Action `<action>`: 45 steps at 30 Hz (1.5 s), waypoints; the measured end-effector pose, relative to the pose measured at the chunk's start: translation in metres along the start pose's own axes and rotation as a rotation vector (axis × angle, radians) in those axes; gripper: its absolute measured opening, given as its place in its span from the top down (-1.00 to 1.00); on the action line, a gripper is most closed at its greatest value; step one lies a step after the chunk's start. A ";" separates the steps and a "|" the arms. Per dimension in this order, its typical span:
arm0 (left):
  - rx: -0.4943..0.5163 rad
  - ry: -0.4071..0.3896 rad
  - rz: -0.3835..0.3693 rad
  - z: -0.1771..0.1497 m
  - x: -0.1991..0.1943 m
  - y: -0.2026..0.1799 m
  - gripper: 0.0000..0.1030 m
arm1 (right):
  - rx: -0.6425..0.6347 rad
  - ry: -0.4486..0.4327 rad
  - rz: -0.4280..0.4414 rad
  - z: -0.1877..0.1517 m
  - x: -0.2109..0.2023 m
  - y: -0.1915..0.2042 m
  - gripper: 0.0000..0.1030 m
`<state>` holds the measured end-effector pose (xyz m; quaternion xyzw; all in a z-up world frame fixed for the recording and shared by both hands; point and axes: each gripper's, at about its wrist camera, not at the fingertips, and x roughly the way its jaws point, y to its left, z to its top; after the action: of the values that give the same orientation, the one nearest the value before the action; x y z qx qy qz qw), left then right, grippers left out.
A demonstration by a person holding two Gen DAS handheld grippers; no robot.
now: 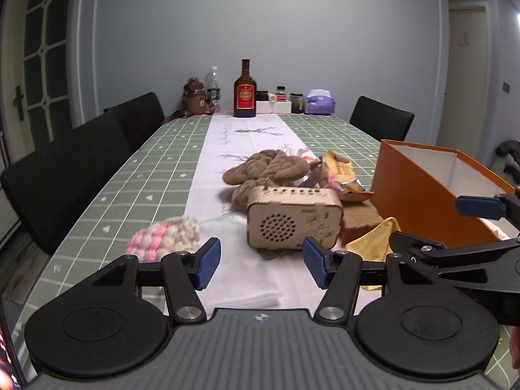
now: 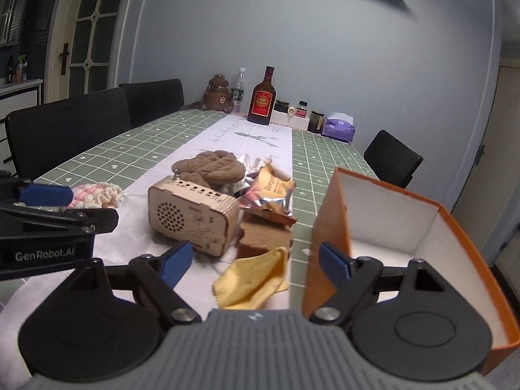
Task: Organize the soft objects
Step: 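Move both grippers back toward the remaining items on the table, then lower the right gripper onto the yellow cloth and pinch it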
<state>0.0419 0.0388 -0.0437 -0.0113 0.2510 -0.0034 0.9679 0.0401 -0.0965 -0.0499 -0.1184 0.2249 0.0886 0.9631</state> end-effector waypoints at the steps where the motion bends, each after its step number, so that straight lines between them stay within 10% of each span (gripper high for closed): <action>1: -0.012 0.003 0.002 -0.005 0.000 0.004 -0.34 | 0.007 0.000 -0.007 -0.003 0.002 0.004 -0.64; 28: -0.071 0.155 -0.002 -0.026 0.048 0.032 -0.34 | -0.034 0.105 -0.065 -0.027 0.062 0.029 -0.56; 36: -0.147 0.193 0.010 -0.012 0.078 0.034 -0.68 | -0.045 0.146 -0.092 -0.022 0.096 0.031 -0.72; 45: -0.146 0.236 0.069 -0.014 0.097 0.026 -0.71 | 0.153 0.245 0.027 -0.028 0.118 0.010 -0.57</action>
<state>0.1201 0.0629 -0.1039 -0.0727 0.3631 0.0469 0.9277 0.1306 -0.0803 -0.1302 -0.0514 0.3485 0.0692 0.9334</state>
